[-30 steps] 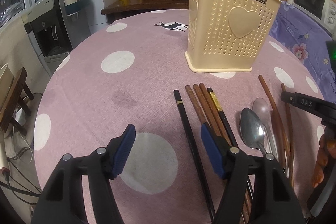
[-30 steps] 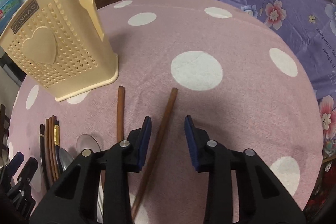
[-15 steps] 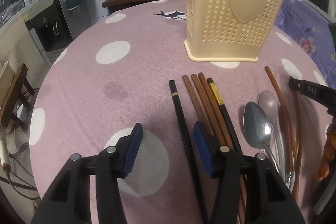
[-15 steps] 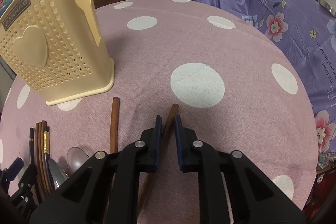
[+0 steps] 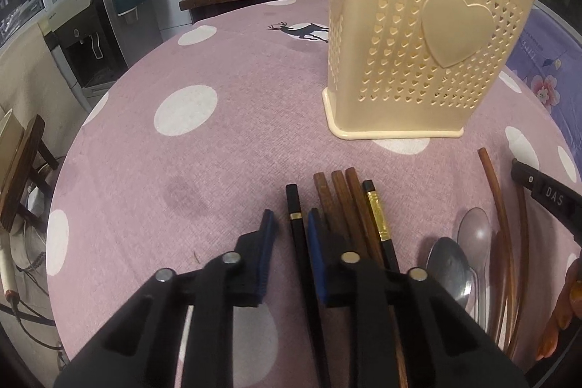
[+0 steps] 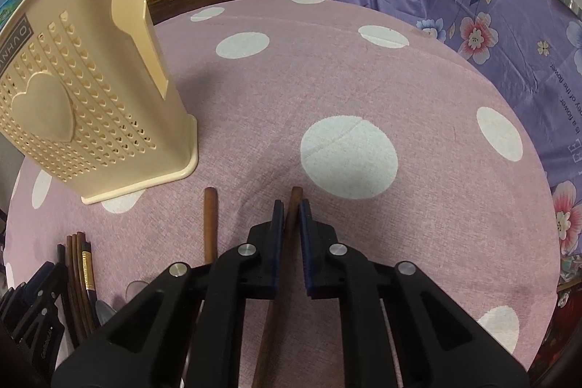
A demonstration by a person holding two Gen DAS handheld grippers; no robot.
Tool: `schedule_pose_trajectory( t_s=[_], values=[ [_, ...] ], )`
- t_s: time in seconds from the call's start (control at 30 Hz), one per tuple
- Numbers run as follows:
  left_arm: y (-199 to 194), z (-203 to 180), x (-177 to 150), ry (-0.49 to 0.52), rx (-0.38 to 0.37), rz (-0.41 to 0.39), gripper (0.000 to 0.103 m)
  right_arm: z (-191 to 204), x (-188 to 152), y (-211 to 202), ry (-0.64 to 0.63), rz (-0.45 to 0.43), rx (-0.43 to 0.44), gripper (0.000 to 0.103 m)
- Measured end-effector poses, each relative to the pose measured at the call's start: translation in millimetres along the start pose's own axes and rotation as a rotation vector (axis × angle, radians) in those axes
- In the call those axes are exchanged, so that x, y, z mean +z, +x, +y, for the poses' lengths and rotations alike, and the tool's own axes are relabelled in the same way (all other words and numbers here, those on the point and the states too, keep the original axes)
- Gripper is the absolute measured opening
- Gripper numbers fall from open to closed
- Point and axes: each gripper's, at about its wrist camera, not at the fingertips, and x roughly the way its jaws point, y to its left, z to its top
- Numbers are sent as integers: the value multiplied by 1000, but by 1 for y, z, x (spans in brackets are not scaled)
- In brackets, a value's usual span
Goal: Organize utensils
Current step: 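Grasp a black chopstick with the left tool while the right tool grasps a wooden chopstick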
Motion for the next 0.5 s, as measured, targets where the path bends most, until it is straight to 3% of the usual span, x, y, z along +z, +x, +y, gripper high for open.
schedule_pose_trajectory(
  t_s=[0.33,0.5],
  values=[
    [1,-2,-2,-7,5,-19,10,1,-2,0,-17,-11,5,10],
    [4,-1,3,-23,0,-17,9,-8,1,-3,29,-9,59,9]
  ],
)
